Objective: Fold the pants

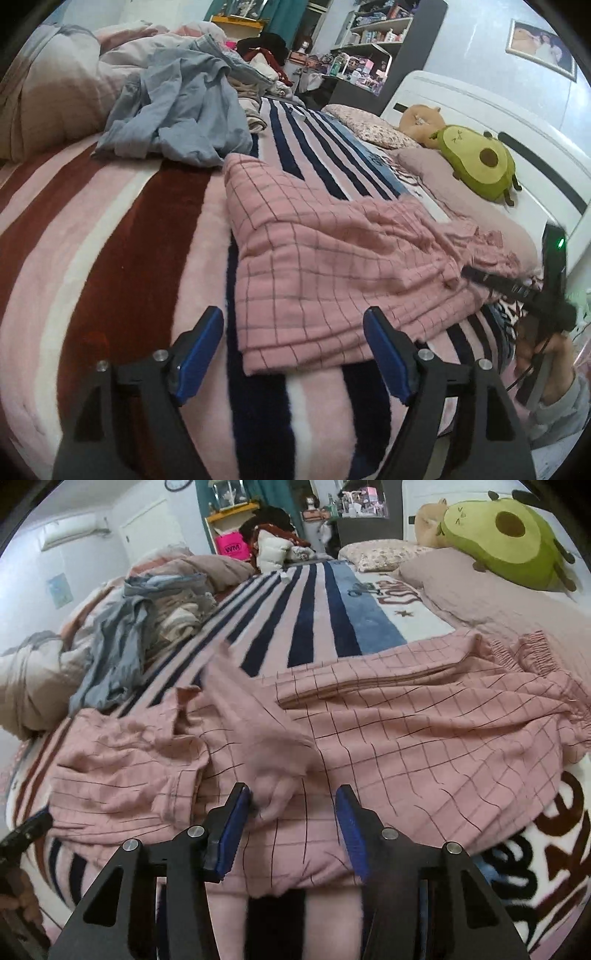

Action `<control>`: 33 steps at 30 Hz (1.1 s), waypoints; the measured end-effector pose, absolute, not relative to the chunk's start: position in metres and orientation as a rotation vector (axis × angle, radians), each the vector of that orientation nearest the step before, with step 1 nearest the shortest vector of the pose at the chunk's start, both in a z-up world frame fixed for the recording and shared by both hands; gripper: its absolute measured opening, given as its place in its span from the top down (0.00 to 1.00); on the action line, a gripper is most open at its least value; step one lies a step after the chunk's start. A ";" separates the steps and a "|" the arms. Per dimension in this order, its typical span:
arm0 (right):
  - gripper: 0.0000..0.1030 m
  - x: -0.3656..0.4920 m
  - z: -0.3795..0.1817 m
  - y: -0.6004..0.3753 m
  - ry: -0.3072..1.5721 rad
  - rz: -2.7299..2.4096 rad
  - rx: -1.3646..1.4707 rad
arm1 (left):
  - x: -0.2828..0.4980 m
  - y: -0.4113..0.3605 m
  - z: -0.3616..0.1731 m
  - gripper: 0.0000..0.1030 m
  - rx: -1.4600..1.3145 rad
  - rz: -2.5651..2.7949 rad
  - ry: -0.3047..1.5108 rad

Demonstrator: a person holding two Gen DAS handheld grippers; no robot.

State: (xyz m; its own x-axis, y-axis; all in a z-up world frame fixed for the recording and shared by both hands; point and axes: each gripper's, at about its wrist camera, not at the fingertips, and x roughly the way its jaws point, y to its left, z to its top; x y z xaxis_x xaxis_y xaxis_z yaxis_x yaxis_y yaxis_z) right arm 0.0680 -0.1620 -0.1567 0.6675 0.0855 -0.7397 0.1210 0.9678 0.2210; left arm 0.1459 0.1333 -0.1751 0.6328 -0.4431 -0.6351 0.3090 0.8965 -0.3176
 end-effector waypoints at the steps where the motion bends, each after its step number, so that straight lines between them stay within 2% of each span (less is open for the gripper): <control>1: 0.57 0.065 -0.151 -0.164 0.820 -0.005 0.280 | 0.144 0.131 -0.176 0.27 -0.176 -0.433 0.773; 6: 0.55 0.066 -0.120 -0.152 0.712 0.036 0.247 | 0.143 0.132 -0.172 0.27 -0.190 -0.406 0.759; 12: 0.56 0.106 -0.148 -0.111 0.893 0.208 0.146 | 0.151 0.142 -0.164 0.27 -0.260 -0.330 0.739; 14: 0.68 0.106 -0.158 -0.106 0.903 0.238 0.156 | 0.154 0.143 -0.163 0.27 -0.277 -0.314 0.730; 15: 0.90 0.104 -0.160 -0.103 0.902 0.274 0.165 | 0.156 0.144 -0.163 0.27 -0.290 -0.317 0.731; 16: 0.95 0.102 -0.161 -0.102 0.914 0.304 0.181 | 0.158 0.144 -0.165 0.27 -0.304 -0.320 0.735; 22: 1.00 0.085 -0.149 -0.135 0.853 0.176 0.216 | 0.166 0.139 -0.168 0.27 -0.316 -0.338 0.744; 29: 0.98 0.083 -0.144 -0.161 0.880 0.186 0.228 | 0.171 0.134 -0.168 0.27 -0.302 -0.325 0.756; 30: 0.94 0.088 -0.138 -0.156 0.867 0.206 0.208 | 0.171 0.133 -0.168 0.27 -0.306 -0.328 0.755; 31: 0.83 0.095 -0.133 -0.150 0.861 0.227 0.194 | 0.172 0.133 -0.167 0.27 -0.310 -0.329 0.754; 33: 0.68 0.113 -0.126 -0.135 0.839 0.284 0.168 | 0.172 0.133 -0.167 0.27 -0.312 -0.326 0.753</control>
State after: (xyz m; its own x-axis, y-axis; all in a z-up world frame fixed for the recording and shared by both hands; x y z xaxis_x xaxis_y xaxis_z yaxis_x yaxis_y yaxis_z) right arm 0.1126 -0.1350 -0.1263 0.6336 0.3127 -0.7076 -0.1814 0.9492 0.2570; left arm 0.1721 0.1332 -0.1673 0.6849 -0.3953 -0.6121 0.1754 0.9048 -0.3881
